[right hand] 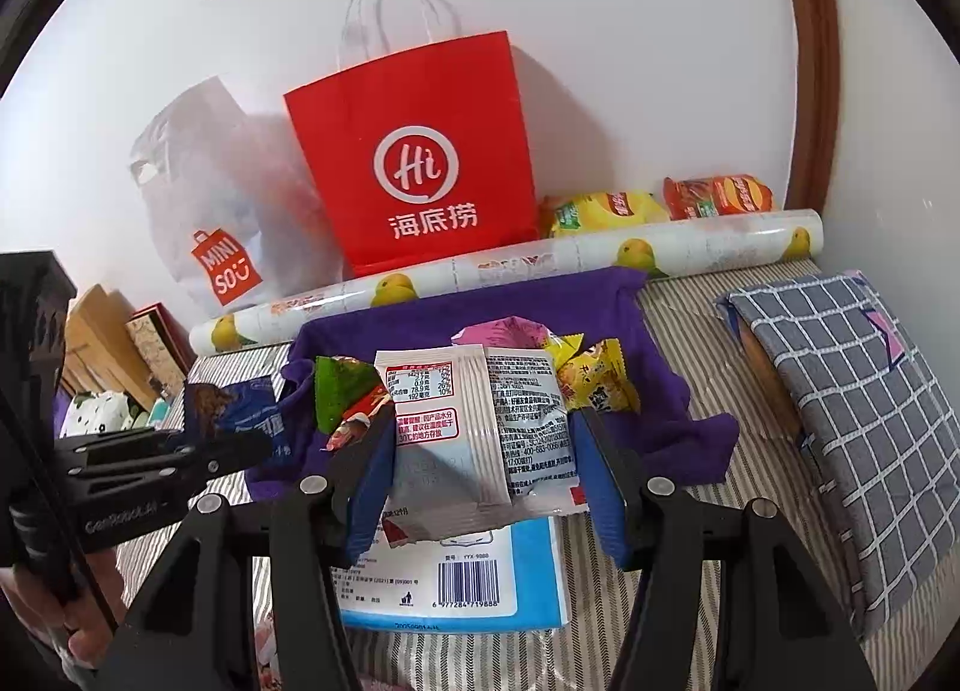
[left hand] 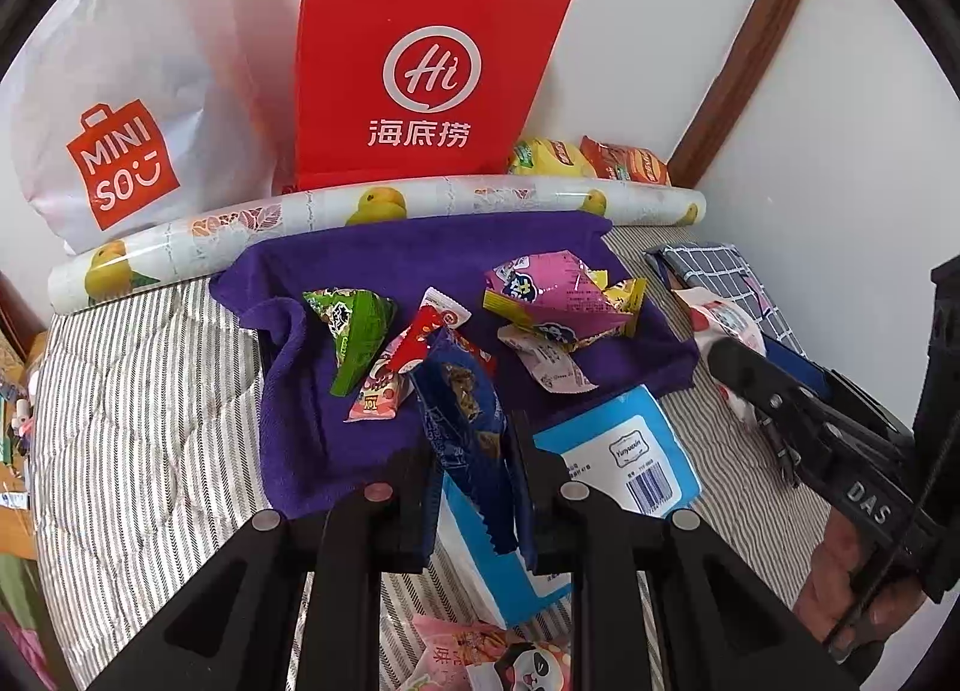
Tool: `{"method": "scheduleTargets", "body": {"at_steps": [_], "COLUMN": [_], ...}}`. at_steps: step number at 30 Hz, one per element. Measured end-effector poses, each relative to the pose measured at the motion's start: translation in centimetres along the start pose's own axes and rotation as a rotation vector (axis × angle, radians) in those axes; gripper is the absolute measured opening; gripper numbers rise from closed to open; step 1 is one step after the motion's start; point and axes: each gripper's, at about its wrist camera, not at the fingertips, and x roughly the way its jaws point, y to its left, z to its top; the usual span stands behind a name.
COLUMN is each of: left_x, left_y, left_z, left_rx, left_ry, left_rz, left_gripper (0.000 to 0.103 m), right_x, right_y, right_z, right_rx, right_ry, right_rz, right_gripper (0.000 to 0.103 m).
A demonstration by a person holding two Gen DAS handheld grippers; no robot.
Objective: Organize snacks
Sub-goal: 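Carry the white packet and blue bag over the purple towel with both grippers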
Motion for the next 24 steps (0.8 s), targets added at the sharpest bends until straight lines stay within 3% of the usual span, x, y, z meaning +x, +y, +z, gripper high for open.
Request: {"method": "scheduleTargets", "body": {"at_steps": [8, 24], "left_x": [-0.8, -2.1], "left_y": [0.1, 0.6], "left_z": [0.5, 1.6], "left_rx": [-0.004, -0.032], "left_ry": [-0.014, -0.044], "left_rz": [0.007, 0.043], "left_gripper": [0.019, 0.019], "right_x": [0.1, 1.1], "right_y": [-0.1, 1.4], "right_z": [0.1, 1.6], "right_rx": [0.025, -0.031], "right_ry": [0.010, 0.031], "right_rz": [-0.009, 0.056], "right_gripper": [0.057, 0.057]}}
